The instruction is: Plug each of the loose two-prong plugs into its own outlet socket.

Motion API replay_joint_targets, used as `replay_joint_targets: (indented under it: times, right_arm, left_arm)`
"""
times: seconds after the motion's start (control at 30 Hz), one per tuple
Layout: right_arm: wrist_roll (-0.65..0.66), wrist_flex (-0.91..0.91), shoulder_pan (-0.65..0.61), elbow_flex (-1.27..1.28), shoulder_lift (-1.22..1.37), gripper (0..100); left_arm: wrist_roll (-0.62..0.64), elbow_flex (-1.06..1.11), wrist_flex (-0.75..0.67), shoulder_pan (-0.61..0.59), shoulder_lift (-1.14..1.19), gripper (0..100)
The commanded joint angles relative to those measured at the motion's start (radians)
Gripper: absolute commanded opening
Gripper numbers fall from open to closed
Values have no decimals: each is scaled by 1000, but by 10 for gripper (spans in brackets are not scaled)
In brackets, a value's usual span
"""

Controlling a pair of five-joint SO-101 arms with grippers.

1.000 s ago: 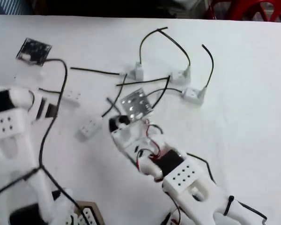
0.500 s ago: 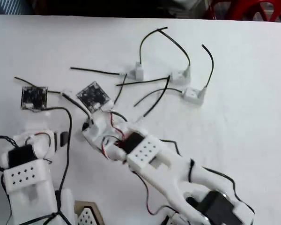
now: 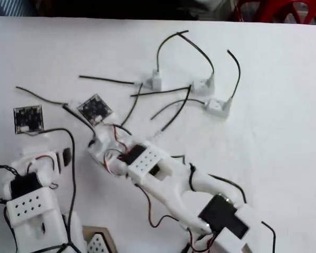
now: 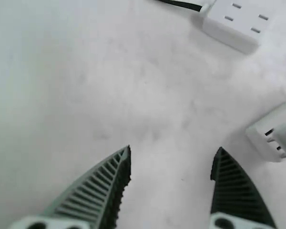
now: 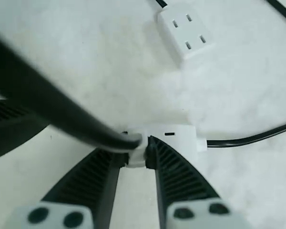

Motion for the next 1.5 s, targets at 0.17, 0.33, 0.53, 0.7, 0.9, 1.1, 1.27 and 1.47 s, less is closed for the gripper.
replay_joint_targets:
  times: [0.17,0.33,0.53,0.7,0.9,1.1,1.27,1.47]
  right_arm:
    - [6,-44,19,-52,5,17]
    - [6,-39,21,-49,5,17]
    - [6,-47,21,-55,58,17]
    - [8,-38,33,-87,110,17]
    - [58,-24,35,-58,76,17]
    - [63,-22,33,-21,82,17]
    - [173,-24,18,17,82,17]
    - [252,-18,4,32,82,17]
  left_arm:
    - [6,2,-23,-7,-24,275]
    - [6,2,-23,-7,-24,275]
    - [6,2,-20,-7,-24,275]
    - [6,2,-18,-7,-24,275]
    - [6,3,-18,-7,-24,275]
    - [6,3,-18,-7,-24,275]
    - [6,3,-18,-7,-24,275]
    - [6,3,-18,-7,-24,275]
